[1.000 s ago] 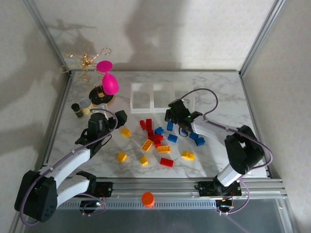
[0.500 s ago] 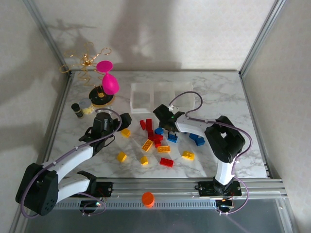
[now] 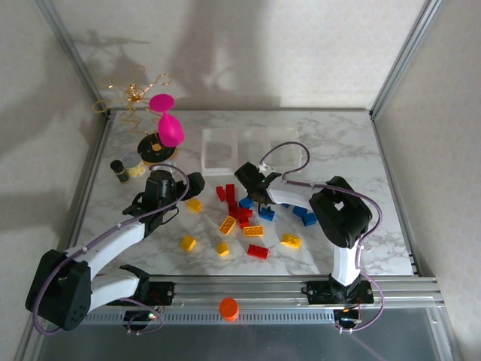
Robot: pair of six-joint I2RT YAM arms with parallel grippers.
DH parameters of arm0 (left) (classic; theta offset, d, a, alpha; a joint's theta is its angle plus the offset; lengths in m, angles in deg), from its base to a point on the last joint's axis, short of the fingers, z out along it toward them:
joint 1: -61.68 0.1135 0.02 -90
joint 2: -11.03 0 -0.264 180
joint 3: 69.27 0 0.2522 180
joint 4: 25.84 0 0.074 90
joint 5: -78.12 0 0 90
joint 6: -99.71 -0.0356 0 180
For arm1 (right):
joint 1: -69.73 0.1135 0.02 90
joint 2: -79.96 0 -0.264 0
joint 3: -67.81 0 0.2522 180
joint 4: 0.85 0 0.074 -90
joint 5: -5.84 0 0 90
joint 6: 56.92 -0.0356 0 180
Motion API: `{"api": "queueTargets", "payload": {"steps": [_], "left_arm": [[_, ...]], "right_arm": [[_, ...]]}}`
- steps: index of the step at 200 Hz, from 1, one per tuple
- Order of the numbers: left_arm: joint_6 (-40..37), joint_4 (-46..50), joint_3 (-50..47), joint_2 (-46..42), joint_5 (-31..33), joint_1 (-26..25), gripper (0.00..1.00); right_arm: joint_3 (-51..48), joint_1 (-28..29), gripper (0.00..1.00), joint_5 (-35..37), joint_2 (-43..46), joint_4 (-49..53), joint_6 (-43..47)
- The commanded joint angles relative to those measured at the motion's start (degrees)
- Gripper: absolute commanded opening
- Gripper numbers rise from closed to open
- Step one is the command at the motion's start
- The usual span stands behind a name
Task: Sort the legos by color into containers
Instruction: Pick up the lego from the center of the table, then place the lego in the container.
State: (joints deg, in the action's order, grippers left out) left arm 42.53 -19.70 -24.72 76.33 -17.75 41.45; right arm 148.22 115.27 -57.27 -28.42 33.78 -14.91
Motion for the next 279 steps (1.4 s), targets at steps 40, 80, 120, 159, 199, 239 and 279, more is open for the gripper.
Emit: {"api": "queueTargets", "payload": {"steps": [40,80,120,159,199,239,279], "left_arm": [[0.0,3.5,3.4,-2.5,-1.4,-0.4,1.00],[0.9,6.5,3.7,-5.6,-1.2,2.0,1.00],[1.0,9.7,4.2,-7.8,-0.4,5.3,1.00],[1.5,9.2,4.2,-7.4,0.4,6.9,1.00],[1.8,7.8,5.4,-4.8,0.7,7.3,1.00],[1.2,7.3,6.0,-4.3,1.6,7.5,1.00],[0.7,7.5,6.9,-3.2,1.4,7.6,1.00]], "right_arm": [[4.3,4.4,0.22,8.1,5.0,3.5,4.7],[9.5,5.7,0.20,4.5,3.6,-3.4,13.7],[19.3,6.0,0.21,3.5,-3.7,-10.5,22.7],[30.5,5.0,0.22,3.0,-13.2,-13.9,28.9],[40.0,3.0,0.23,4.1,-21.1,-13.5,31.9],[45.5,1.8,0.32,4.8,-26.0,-13.0,35.0],[47.4,1.5,0.50,3.5,-25.8,-12.2,36.4]]}}
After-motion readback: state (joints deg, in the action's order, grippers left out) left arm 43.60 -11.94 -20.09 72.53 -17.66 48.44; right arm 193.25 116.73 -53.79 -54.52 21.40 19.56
